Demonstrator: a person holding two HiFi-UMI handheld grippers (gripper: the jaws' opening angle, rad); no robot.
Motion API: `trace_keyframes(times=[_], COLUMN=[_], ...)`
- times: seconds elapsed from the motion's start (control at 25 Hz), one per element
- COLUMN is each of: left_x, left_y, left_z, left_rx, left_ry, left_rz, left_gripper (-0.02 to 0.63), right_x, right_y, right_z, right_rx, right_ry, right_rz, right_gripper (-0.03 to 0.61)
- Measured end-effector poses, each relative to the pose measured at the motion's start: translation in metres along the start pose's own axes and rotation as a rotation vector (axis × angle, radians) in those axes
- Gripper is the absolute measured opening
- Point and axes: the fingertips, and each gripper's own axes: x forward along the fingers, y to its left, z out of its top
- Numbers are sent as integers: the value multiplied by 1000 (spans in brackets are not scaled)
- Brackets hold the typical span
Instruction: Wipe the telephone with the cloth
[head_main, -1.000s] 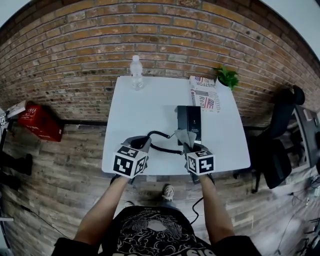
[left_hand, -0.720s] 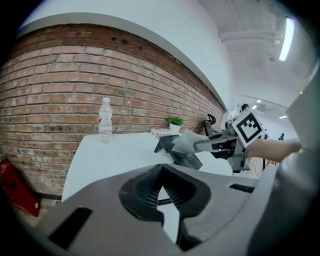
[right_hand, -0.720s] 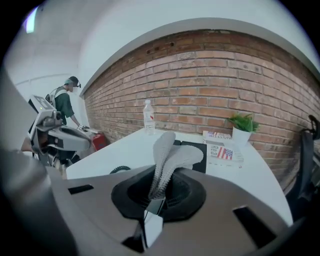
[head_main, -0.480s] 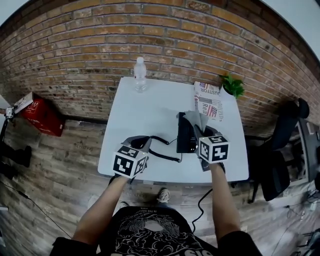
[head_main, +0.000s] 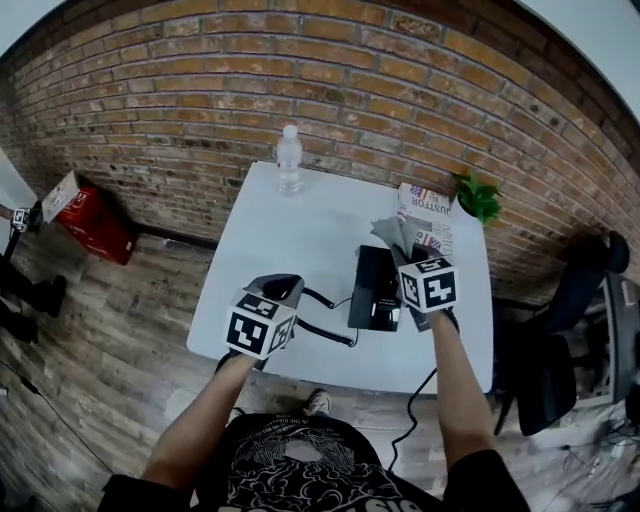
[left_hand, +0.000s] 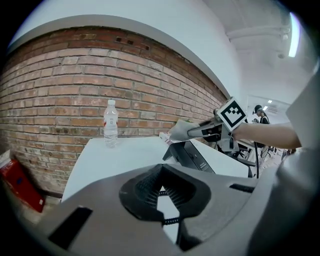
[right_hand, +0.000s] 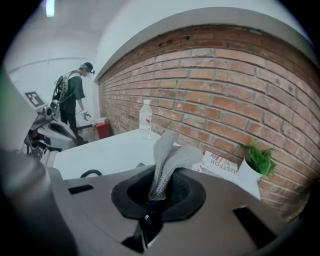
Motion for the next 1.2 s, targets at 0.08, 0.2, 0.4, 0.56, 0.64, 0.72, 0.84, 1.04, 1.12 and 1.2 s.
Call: trace_keyframes(times=[0.08, 0.2, 0.4, 0.56, 0.64, 0.72, 0.84, 1.04, 1.12, 1.2], left_x=[4, 8, 7, 4, 2, 1, -3, -8, -10, -11], left_y=[-2, -1, 8, 14, 16, 18, 22, 26, 27, 29], left_z=[-1, -3, -7, -12, -13, -12, -12, -16, -17, -17], left_rx=[4, -6, -17, -27, -29, -31, -37, -49, -53, -56], left_ry=[7, 13, 22, 26, 26, 25, 20, 19, 19, 16], left_rz=[6, 20, 48, 59, 61, 64, 72, 78, 79, 81], left_gripper=[5, 5, 5, 5, 5, 5, 5, 5, 5, 5], right_x=[12, 26, 41, 47, 49, 51, 53, 60, 62, 63], right_y=[2, 5, 11, 14, 18, 21, 28, 41, 46, 49], right_z=[2, 4, -4, -8, -6, -4, 0, 5, 7, 9], right_rx=[-67, -81, -73, -69, -73, -80, -82, -96, -102, -110], right_ry=[34, 64, 134, 168, 178, 185, 190, 186, 186, 185], right_rz=[48, 119, 184, 200, 209, 219, 237, 250, 255, 258], right_gripper=[11, 11, 11, 10, 10, 11, 10, 11, 9, 10])
